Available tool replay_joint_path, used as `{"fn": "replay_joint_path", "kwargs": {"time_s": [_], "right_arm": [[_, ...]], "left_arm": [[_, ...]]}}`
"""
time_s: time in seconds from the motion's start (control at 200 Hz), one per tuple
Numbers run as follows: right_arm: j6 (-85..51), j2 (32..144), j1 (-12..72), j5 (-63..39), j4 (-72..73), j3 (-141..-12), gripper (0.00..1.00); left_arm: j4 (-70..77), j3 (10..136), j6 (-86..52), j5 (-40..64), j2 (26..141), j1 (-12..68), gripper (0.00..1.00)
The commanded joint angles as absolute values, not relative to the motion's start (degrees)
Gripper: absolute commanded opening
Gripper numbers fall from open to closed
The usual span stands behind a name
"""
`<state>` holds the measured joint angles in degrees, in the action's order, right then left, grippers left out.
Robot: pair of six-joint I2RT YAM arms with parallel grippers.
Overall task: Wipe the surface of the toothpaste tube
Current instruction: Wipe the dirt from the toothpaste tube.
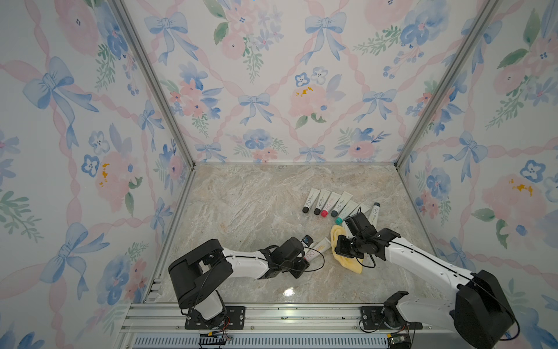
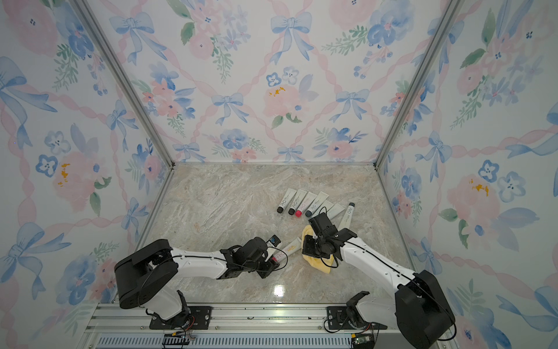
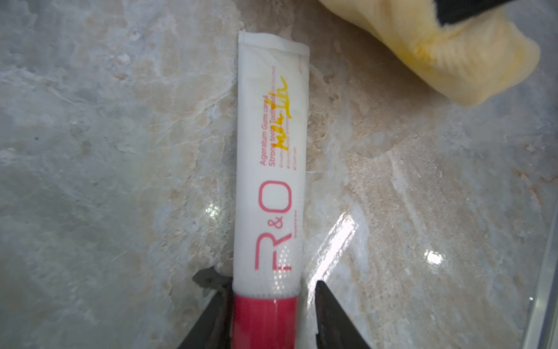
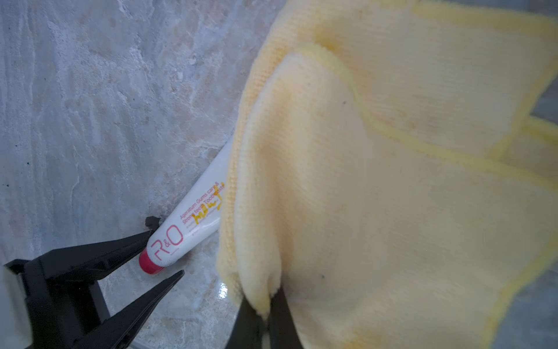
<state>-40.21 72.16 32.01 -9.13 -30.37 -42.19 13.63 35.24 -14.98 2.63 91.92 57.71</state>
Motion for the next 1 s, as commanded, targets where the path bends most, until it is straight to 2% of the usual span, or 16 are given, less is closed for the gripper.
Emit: {"fn": "replay_joint_path", "kwargs": {"time_s": [0.0, 0.235, 0.415, 0.545, 0.78, 0.995], "right_arm": [[-40.9, 75.9, 33.0, -11.3, -28.2, -45.0, 0.07], [-41.5, 83.3, 34.0, -15.9, -23.7, -47.9, 0.07], [-41.1, 88.2, 35.9, -17.9, -22.5, -49.5, 0.06], [-39.3, 90.0, 36.1, -15.4, -24.1, -48.8, 0.06], [-33.2, 92.7, 35.2, -3.3, -30.0, -50.2, 0.06], [-31.8, 94.0, 33.4, -2.5, -30.2, -50.3, 0.06]], "left_arm": [[12.2, 35.1, -14.6, 4.2, 93.7, 57.8, 0.40], [12.3, 34.9, -14.4, 4.4, 93.7, 57.7, 0.28], [12.3, 34.9, -14.2, 4.7, 94.2, 57.6, 0.24], [12.3, 34.6, -14.3, 4.4, 94.0, 57.7, 0.23], [12.3, 34.3, -14.5, 4.3, 93.5, 57.7, 0.22], [12.3, 33.9, -14.7, 3.9, 92.9, 57.7, 0.23]]}}
